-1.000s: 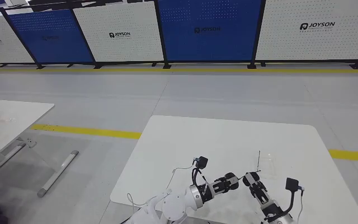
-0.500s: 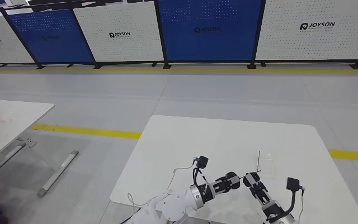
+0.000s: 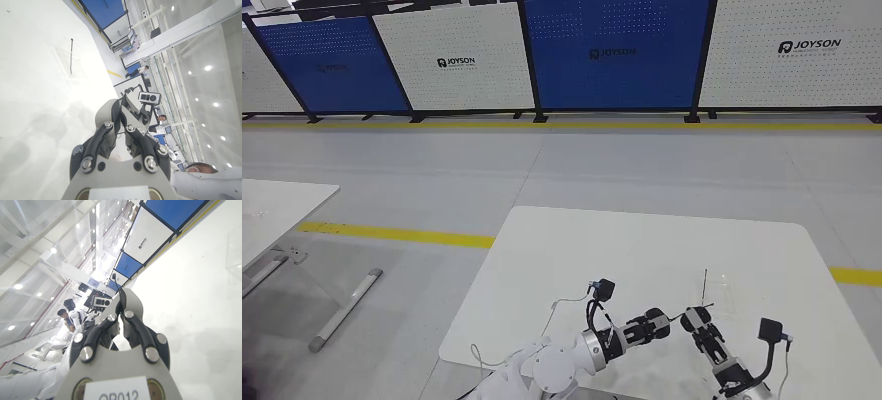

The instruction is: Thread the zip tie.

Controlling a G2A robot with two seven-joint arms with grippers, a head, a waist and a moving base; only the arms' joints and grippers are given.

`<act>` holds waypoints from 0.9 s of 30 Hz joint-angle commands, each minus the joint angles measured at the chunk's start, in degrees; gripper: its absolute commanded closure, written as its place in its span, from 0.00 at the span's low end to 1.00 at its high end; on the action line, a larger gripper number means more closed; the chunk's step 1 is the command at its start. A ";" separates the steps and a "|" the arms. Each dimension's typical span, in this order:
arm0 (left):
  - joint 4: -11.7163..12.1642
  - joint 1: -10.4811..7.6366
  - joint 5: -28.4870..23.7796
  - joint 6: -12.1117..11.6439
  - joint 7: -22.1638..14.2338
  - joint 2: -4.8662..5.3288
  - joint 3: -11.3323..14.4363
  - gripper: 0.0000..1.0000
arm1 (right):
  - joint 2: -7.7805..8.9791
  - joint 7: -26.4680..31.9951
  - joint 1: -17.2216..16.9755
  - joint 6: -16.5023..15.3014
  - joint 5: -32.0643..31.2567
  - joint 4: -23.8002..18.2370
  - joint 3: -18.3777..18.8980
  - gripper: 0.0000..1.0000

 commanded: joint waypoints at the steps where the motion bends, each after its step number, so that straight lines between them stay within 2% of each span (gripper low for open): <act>1: 0.00 0.01 0.04 0.04 0.21 0.00 -0.04 0.80 | -0.01 -0.76 -0.02 0.00 -0.55 0.06 -0.07 1.00; 7: 0.14 0.06 0.05 0.07 0.62 0.03 -0.32 0.82 | -0.01 -1.72 0.03 0.00 -1.37 0.28 -0.40 1.00; 13: 0.16 0.27 -0.15 -0.33 1.03 0.09 -0.73 0.92 | -0.05 -2.69 0.11 0.00 -2.03 0.64 -0.47 1.00; 19: -0.18 0.60 -0.03 -0.36 1.07 0.21 -1.10 0.91 | -0.08 -3.11 0.11 0.00 -2.45 0.66 -0.47 1.00; 22: -0.22 0.67 -0.06 -0.39 1.10 0.22 -1.13 1.00 | -0.09 -3.19 0.09 0.00 -2.50 0.58 -0.50 1.00; 27: -0.15 0.65 -0.31 -0.86 1.07 0.18 -1.05 1.00 | -0.11 -3.25 0.04 0.00 -2.45 0.50 -0.52 1.00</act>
